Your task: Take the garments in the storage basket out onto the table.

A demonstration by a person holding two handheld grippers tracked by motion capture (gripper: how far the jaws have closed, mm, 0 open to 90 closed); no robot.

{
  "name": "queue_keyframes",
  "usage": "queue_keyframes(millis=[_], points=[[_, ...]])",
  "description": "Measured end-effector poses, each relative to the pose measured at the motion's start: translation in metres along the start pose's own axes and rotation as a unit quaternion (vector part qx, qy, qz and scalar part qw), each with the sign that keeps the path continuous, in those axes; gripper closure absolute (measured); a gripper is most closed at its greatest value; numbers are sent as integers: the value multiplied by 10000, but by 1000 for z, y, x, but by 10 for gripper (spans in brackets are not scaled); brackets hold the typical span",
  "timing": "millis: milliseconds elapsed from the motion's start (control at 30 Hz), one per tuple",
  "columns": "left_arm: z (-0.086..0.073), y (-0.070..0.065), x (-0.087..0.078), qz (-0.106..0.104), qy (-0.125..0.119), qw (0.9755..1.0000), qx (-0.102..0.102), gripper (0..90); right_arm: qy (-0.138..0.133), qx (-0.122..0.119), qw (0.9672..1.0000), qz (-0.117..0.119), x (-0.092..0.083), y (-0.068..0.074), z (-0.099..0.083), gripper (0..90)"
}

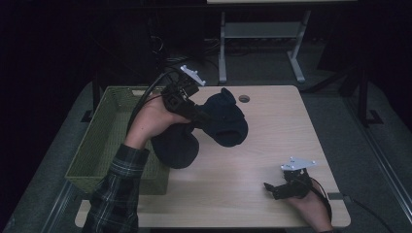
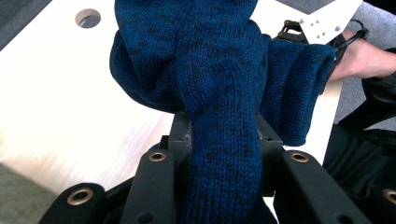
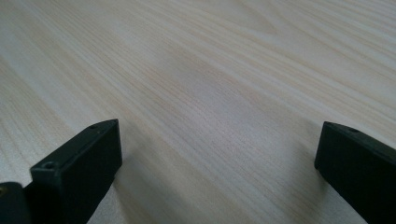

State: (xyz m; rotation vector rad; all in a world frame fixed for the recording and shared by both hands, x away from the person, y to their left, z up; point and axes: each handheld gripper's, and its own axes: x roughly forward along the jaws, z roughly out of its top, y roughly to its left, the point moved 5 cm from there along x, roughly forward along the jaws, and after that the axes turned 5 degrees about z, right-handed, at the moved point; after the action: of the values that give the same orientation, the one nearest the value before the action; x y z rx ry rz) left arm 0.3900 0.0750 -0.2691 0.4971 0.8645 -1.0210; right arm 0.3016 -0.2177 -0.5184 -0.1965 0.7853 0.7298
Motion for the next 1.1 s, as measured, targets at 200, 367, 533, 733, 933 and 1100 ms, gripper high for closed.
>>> queue_keyframes(millis=[200, 367, 533, 733, 933, 1100], points=[[6, -9, 20, -99, 50, 9999, 58, 677, -1, -2, 10000, 0, 0, 0, 0, 4], [9, -16, 35, -193, 84, 9997, 79, 677, -1, -1, 10000, 0, 0, 0, 0, 4], [11, -21, 51, -204, 142, 9996, 97, 677, 0, -3, 10000, 0, 0, 0, 0, 4], [14, -25, 64, -199, 122, 9997, 54, 677, 0, -2, 10000, 0, 0, 0, 0, 4], [13, -29, 86, -231, 185, 9996, 21, 677, -1, 0, 10000, 0, 0, 0, 0, 4], [11, -35, 109, -331, 279, 9991, 20, 677, -7, 0, 10000, 2, 0, 0, 0, 4]])
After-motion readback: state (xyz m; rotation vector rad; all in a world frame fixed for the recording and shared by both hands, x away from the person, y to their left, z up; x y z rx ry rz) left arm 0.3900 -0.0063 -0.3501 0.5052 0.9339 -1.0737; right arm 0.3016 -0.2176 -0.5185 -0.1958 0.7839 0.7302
